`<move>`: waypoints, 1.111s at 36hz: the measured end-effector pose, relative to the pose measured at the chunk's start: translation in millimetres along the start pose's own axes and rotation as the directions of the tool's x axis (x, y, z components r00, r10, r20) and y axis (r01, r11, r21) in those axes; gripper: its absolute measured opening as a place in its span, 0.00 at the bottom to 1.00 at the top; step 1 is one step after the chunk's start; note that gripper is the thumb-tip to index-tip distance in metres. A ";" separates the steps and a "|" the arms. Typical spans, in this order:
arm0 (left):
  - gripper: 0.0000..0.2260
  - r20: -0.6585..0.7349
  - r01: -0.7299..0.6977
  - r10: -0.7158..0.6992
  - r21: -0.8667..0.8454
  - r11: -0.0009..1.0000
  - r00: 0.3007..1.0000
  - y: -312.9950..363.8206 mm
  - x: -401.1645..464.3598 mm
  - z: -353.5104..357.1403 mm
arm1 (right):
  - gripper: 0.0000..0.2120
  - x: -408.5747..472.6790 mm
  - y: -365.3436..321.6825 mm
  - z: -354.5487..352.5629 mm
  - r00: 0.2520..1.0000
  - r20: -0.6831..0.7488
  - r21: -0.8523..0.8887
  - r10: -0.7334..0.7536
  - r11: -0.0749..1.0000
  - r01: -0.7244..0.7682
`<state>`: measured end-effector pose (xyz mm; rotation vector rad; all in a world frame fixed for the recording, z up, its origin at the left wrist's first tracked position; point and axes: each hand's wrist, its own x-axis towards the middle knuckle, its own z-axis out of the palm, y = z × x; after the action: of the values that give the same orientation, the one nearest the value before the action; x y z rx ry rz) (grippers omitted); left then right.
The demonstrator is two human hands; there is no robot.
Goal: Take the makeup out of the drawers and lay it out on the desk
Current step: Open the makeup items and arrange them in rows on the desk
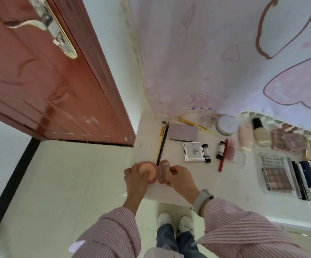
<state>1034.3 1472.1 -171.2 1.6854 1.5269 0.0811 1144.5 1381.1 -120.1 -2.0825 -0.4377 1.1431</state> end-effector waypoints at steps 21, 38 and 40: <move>0.23 0.039 -0.127 0.125 0.066 0.990 0.991 -1.3 18.7 -10.3 | 0.15 12.1 5.3 -5.2 0.998 0.062 0.008 0.028 1.000 -0.029; 0.40 0.124 -0.268 0.246 0.202 0.942 0.961 -17.4 3.0 0.6 | 0.27 73.1 30.6 -74.5 0.936 0.155 -0.946 -0.315 0.226 0.233; 0.39 0.104 -0.274 0.257 0.212 0.938 0.961 -16.0 5.8 0.0 | 0.24 73.7 32.1 -73.6 0.919 0.161 -0.957 -0.360 0.171 0.235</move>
<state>1023.1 1475.5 -183.6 2.0461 1.2829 -0.0137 1245.2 1371.1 -160.8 -2.8206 -1.8502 0.4240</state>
